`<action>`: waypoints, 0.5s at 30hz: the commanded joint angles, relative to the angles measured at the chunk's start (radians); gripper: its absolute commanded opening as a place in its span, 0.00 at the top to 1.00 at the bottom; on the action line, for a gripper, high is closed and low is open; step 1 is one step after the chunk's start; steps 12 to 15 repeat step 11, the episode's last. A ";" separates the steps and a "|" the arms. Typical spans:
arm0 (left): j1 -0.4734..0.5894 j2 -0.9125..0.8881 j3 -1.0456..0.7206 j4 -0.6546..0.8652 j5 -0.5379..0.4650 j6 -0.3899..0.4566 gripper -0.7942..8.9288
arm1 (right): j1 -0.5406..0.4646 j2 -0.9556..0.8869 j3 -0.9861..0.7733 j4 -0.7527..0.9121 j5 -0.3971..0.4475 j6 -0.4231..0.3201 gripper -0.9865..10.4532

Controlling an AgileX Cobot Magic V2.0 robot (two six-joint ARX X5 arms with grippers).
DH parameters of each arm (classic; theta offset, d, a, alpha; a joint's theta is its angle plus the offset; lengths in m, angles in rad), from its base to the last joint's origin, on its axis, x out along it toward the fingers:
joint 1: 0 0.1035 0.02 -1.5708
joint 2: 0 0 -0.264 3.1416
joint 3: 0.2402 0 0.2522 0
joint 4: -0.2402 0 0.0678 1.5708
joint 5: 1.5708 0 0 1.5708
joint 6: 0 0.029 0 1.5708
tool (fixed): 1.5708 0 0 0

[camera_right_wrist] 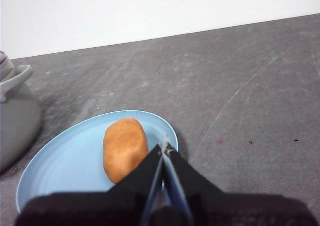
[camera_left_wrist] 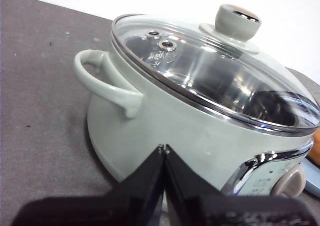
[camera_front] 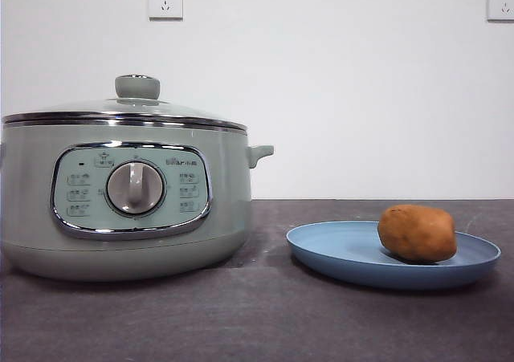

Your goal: Take the potato out from the steamer,put the potato on the plate,close the lid

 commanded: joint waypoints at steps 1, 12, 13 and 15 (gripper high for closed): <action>0.003 -0.002 -0.013 0.002 -0.002 -0.001 0.92 | 0.001 -0.002 -0.007 -0.013 -0.001 -0.001 0.91; 0.003 -0.002 -0.013 0.002 -0.002 -0.001 0.92 | 0.001 -0.002 -0.007 -0.013 -0.001 -0.001 0.91; 0.003 -0.002 -0.013 0.002 -0.002 -0.001 0.92 | 0.001 -0.002 -0.007 -0.013 -0.001 -0.001 0.91; 0.003 -0.002 -0.013 0.002 -0.002 -0.001 0.92 | 0.001 -0.002 -0.007 -0.013 -0.001 -0.001 0.91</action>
